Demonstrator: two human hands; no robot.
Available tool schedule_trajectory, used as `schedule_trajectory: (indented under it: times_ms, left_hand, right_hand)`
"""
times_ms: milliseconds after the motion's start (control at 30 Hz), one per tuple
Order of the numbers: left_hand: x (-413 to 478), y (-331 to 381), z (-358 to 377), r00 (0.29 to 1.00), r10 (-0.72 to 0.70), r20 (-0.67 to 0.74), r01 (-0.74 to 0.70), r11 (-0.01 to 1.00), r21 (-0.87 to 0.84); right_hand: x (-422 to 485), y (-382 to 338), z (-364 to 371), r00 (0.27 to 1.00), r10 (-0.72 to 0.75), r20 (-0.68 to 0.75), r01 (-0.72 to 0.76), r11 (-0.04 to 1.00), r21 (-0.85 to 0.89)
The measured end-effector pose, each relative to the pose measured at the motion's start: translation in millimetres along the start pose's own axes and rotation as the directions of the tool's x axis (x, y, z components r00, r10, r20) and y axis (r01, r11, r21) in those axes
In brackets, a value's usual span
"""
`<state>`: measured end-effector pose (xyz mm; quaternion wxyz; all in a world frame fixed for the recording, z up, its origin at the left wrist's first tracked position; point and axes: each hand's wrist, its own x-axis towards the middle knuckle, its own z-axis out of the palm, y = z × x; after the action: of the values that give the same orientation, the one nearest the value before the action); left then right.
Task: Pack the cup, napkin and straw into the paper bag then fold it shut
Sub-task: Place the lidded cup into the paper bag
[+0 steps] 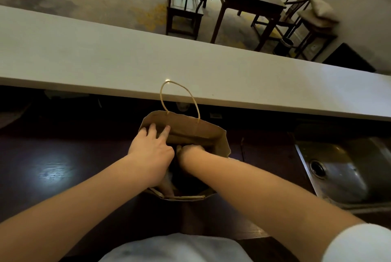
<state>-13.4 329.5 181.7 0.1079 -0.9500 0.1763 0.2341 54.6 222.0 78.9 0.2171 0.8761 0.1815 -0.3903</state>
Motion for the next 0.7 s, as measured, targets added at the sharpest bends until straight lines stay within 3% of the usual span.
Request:
schedule_trajectory:
  times_ms: [500, 700]
  left_hand:
    - [-4.2, 2.8, -7.6, 0.998, -0.01, 0.055, 0.009, 1.0, 0.018]
    - [-7.8, 1.0, -13.3, 1.0, -0.005, 0.026, 0.005, 1.0, 0.031]
  right_hand:
    - [20.0, -16.7, 24.4, 0.996, 0.038, -0.077, -0.031, 0.995, 0.092]
    - [-19.3, -0.8, -2.0, 0.993, -0.118, -0.025, 0.119, 0.991, 0.068]
